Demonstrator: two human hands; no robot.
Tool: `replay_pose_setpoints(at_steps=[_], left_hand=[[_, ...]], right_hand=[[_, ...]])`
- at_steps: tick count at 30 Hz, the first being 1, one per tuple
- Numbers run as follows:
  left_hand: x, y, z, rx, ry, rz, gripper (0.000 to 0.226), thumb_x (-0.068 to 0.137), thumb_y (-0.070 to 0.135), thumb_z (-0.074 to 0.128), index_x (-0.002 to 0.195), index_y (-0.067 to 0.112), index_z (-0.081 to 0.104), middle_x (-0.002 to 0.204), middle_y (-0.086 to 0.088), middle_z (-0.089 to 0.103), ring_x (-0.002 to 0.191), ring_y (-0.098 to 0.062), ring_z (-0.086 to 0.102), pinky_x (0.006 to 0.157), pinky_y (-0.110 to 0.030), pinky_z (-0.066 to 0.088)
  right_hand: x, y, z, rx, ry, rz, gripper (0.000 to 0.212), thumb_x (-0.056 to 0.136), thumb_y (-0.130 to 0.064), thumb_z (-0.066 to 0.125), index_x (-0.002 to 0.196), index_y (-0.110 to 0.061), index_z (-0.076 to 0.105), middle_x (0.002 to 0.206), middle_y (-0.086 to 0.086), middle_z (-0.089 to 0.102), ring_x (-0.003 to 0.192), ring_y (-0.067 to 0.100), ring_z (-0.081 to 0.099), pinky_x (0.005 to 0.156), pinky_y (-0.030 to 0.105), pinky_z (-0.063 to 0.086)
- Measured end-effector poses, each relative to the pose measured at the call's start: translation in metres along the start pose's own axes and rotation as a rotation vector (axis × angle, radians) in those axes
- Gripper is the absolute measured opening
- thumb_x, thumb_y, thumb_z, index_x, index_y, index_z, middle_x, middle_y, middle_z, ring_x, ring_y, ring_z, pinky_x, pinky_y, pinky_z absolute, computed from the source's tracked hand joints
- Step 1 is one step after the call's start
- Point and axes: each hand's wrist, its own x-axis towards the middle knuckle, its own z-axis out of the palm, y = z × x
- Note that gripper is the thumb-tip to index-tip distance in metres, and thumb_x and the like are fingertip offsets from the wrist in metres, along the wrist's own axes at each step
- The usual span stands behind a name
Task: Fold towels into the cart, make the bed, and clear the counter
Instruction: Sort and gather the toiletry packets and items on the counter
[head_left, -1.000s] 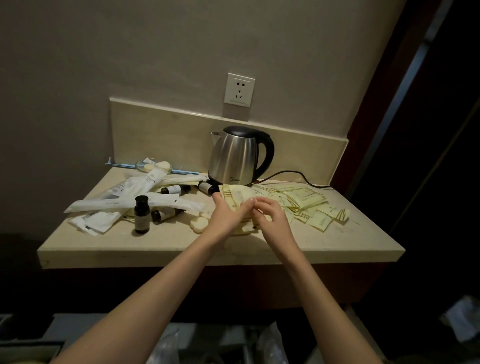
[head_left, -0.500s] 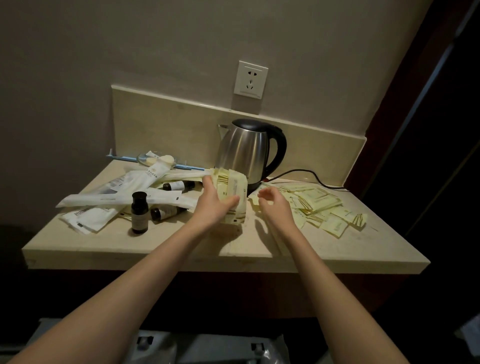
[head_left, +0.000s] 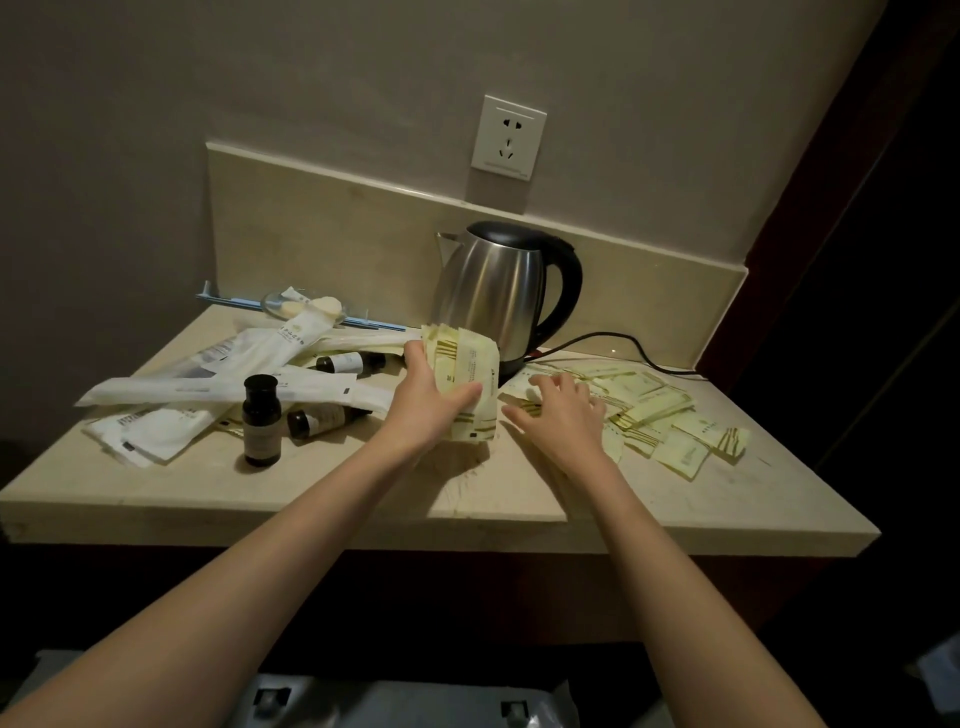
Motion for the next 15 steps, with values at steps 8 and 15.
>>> replay_pose_setpoints(at_steps=[8, 15], left_hand=[[-0.006, 0.000, -0.007, 0.002, 0.018, 0.014, 0.055, 0.090, 0.012, 0.061, 0.131, 0.016, 0.024, 0.132, -0.006, 0.051, 0.105, -0.014, 0.052, 0.076, -0.028, 0.050], [-0.019, 0.010, -0.006, -0.015, -0.006, -0.050, 0.063, 0.089, 0.017, 0.063, 0.136, 0.015, 0.021, 0.133, -0.007, 0.051, 0.108, -0.019, 0.054, 0.089, -0.037, 0.051]], right_hand=[[0.018, -0.020, 0.001, -0.007, 0.019, 0.064, 0.017, 0.095, -0.024, 0.048, 0.088, -0.015, 0.062, 0.084, 0.002, 0.060, 0.093, 0.026, 0.058, 0.102, 0.042, 0.033], [-0.009, -0.010, -0.015, 0.240, 0.306, 0.009, 0.023, 0.098, -0.023, 0.047, 0.098, -0.015, 0.069, 0.090, 0.003, 0.068, 0.079, 0.020, 0.059, 0.064, 0.029, 0.034]])
